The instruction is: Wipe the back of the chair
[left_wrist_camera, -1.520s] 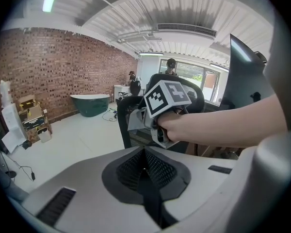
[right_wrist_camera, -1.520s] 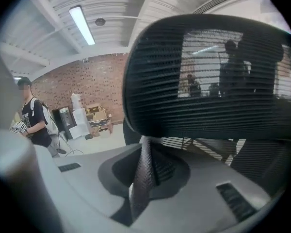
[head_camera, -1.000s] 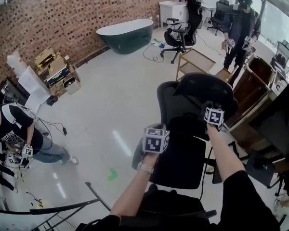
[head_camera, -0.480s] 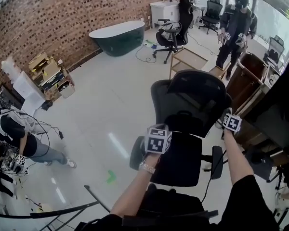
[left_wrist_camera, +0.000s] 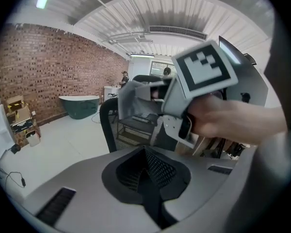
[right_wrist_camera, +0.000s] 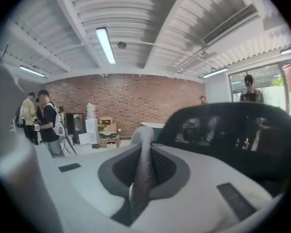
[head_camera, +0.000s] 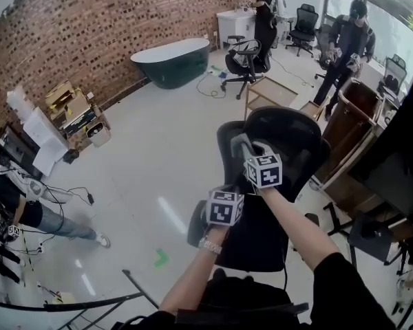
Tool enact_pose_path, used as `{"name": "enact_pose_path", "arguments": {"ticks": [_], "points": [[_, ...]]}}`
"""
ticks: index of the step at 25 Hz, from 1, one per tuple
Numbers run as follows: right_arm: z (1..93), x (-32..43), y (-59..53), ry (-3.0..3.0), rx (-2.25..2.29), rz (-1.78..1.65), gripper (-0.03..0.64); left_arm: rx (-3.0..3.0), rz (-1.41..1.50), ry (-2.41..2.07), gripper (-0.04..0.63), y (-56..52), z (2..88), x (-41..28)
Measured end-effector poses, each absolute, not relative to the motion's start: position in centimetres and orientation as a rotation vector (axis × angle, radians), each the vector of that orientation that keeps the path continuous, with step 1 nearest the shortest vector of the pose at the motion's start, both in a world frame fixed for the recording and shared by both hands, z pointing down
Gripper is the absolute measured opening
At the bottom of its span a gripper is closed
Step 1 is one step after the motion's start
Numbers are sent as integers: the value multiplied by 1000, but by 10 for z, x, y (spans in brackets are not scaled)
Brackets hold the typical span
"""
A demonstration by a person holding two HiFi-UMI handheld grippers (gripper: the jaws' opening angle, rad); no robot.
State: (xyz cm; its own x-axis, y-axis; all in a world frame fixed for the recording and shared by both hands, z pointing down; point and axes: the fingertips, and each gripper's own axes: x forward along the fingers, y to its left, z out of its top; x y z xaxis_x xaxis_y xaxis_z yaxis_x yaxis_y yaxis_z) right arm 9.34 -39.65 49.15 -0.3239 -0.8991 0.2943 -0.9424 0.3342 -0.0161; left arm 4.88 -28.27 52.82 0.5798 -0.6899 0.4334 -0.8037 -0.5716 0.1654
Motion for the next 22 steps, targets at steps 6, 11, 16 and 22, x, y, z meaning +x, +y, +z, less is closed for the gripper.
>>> {"name": "enact_pose_path", "arguments": {"ticks": [6, 11, 16, 22], "points": [[463, 101, -420, -2344, 1731, 242, 29, 2461, 456, -1245, -8, -281, 523, 41], [464, 184, -417, -2198, 1896, 255, 29, 2470, 444, -1248, -8, -285, 520, 42], [463, 272, -392, -2050, 2032, 249, 29, 2503, 442, -1198, -8, -280, 519, 67], [457, 359, -351, -1893, 2152, 235, 29, 2553, 449, -1122, -8, -265, 513, 100]]}}
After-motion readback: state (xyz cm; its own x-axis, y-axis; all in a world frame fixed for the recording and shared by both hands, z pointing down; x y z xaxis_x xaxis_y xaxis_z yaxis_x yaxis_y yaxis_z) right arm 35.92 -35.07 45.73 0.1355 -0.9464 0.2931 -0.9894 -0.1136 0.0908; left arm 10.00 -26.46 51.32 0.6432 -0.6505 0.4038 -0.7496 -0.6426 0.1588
